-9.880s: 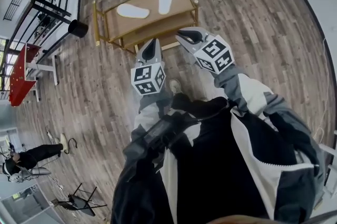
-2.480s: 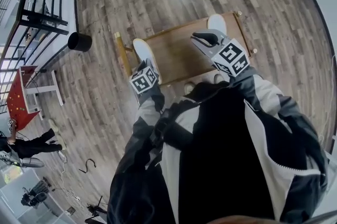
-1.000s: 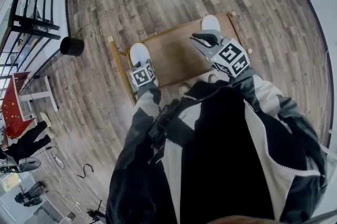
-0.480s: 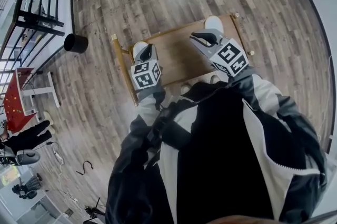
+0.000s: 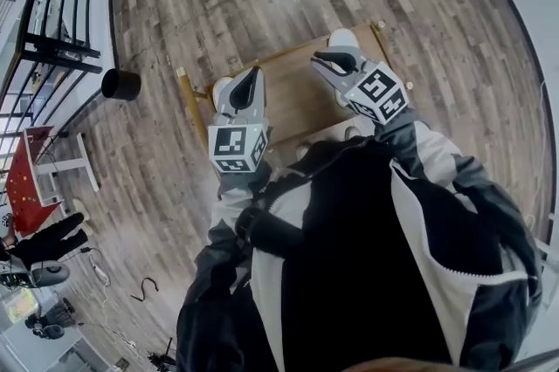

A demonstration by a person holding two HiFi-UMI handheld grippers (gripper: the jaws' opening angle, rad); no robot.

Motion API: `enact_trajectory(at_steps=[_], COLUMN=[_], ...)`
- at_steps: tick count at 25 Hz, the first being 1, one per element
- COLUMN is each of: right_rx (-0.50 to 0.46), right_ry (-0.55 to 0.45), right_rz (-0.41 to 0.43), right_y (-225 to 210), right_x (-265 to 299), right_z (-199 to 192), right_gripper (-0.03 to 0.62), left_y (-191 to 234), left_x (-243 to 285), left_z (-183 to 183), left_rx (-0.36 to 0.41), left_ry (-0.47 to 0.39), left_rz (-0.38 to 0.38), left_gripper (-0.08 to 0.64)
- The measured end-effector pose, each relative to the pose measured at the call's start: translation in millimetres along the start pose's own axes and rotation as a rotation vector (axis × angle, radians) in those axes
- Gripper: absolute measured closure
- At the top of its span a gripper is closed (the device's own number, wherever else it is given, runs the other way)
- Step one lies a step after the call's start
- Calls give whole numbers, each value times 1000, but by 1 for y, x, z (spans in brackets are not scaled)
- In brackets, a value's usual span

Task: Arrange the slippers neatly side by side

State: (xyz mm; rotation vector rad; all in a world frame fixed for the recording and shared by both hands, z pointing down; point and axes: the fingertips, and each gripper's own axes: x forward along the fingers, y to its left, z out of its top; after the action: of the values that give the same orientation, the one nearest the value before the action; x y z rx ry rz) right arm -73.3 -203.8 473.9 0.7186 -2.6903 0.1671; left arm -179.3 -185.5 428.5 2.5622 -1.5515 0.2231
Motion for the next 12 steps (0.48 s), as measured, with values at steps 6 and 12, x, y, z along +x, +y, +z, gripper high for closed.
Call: enact_trajectory(at_steps=[6,12], right_rx=[68,137], right_ry=[57,115], right_rz=[-67,-126], right_y=[-25,-40], right_x=[-12,-14], right_z=[-37,-69], right_gripper=[548,540], left_y=[0,7], left_x=[3,-1], left_z=[-8,-12], left_rx=[-8,-34], left_ry=[21,25], left_rz=[10,12], left_gripper=[548,548])
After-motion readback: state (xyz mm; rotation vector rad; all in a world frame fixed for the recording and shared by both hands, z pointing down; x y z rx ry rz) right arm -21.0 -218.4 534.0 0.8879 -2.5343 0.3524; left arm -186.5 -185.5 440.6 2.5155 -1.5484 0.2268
